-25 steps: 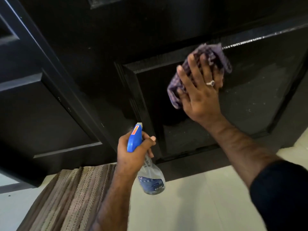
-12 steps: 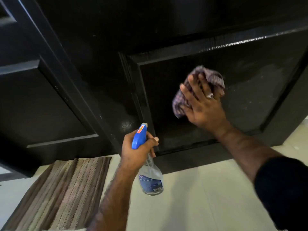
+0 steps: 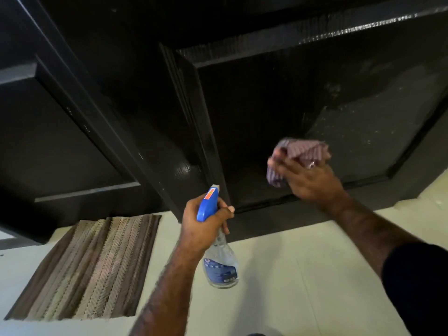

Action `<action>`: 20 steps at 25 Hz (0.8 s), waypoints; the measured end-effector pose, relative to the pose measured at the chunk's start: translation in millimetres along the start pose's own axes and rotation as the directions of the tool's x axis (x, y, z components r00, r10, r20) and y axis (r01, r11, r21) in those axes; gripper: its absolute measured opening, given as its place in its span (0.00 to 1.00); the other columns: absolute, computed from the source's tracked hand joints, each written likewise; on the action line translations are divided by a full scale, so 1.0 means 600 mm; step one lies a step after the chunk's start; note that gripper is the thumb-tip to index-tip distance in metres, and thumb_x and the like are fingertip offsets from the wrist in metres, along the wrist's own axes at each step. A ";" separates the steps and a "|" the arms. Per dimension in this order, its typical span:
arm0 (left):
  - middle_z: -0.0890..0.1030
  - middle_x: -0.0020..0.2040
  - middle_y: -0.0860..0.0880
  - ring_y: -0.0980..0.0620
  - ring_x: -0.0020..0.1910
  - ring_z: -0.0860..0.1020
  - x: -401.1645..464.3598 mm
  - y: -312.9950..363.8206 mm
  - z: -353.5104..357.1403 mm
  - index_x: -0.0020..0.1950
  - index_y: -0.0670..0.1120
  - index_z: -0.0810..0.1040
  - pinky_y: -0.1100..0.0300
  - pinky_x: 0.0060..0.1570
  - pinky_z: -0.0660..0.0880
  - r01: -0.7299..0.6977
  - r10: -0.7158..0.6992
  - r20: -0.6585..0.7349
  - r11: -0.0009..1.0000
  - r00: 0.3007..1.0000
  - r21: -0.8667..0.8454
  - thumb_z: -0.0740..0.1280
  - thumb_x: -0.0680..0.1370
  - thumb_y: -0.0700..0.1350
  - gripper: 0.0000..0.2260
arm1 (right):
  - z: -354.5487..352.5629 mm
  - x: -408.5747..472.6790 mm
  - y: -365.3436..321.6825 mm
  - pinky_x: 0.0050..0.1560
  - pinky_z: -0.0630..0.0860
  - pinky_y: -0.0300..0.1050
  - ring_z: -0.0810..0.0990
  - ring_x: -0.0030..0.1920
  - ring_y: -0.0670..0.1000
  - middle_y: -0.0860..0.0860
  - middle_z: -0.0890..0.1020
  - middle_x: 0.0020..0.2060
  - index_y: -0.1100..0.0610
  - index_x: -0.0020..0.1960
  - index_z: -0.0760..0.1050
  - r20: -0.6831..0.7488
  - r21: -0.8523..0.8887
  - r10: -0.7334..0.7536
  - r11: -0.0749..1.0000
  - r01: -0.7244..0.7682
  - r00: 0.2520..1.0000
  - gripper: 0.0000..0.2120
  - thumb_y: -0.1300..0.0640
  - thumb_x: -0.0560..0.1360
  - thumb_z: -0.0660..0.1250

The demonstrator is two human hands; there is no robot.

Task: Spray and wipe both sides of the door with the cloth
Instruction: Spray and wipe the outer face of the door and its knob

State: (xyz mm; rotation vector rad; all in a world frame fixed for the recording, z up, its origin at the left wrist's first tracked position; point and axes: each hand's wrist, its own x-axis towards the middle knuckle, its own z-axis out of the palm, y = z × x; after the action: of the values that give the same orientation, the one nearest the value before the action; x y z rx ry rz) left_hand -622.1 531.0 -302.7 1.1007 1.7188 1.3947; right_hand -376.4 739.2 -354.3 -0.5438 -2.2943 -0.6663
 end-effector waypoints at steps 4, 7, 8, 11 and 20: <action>0.78 0.35 0.29 0.40 0.26 0.77 0.005 -0.014 0.009 0.39 0.37 0.77 0.49 0.32 0.76 0.003 -0.003 -0.007 1.000 1.000 0.014 0.76 0.73 0.38 0.10 | 0.006 0.182 -0.075 0.81 0.49 0.73 0.61 0.81 0.73 0.64 0.62 0.82 0.59 0.84 0.63 -0.293 0.182 0.578 0.816 -0.549 0.762 0.33 0.48 0.84 0.67; 0.75 0.32 0.29 0.41 0.25 0.76 0.011 -0.006 0.007 0.40 0.33 0.76 0.52 0.31 0.75 -0.021 0.022 -0.025 1.000 0.999 0.016 0.75 0.74 0.31 0.09 | 0.087 0.123 -0.180 0.80 0.56 0.70 0.61 0.84 0.65 0.56 0.59 0.85 0.51 0.86 0.61 -0.135 0.065 0.156 0.987 -0.149 0.979 0.32 0.48 0.85 0.65; 0.75 0.33 0.29 0.42 0.25 0.76 0.007 -0.002 0.009 0.40 0.32 0.76 0.51 0.30 0.75 -0.027 0.027 -0.032 1.000 0.999 0.011 0.74 0.75 0.30 0.08 | 0.117 0.050 -0.187 0.78 0.61 0.66 0.63 0.84 0.61 0.53 0.58 0.86 0.48 0.87 0.58 0.029 -0.002 -0.069 0.998 0.069 0.997 0.31 0.51 0.86 0.62; 0.78 0.37 0.29 0.42 0.26 0.76 -0.001 0.009 0.008 0.41 0.32 0.76 0.46 0.31 0.77 -0.026 0.026 -0.024 1.000 0.999 0.000 0.74 0.76 0.31 0.08 | 0.123 -0.114 -0.098 0.78 0.63 0.59 0.74 0.77 0.58 0.46 0.67 0.83 0.31 0.85 0.52 0.227 0.039 -0.150 0.989 0.144 0.962 0.29 0.54 0.89 0.53; 0.76 0.36 0.27 0.41 0.26 0.75 0.032 0.021 0.064 0.41 0.31 0.75 0.52 0.30 0.77 -0.070 0.070 -0.009 0.998 0.997 0.002 0.74 0.76 0.30 0.08 | 0.034 0.168 -0.106 0.82 0.46 0.72 0.58 0.83 0.70 0.63 0.62 0.82 0.58 0.83 0.63 -0.282 0.178 0.551 0.834 -0.522 0.785 0.31 0.44 0.86 0.60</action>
State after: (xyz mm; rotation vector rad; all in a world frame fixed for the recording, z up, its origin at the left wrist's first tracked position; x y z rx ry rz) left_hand -594.2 565.5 -298.4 1.1673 1.7025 1.4437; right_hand -489.8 721.0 -316.2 -0.9260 -1.7273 -0.3299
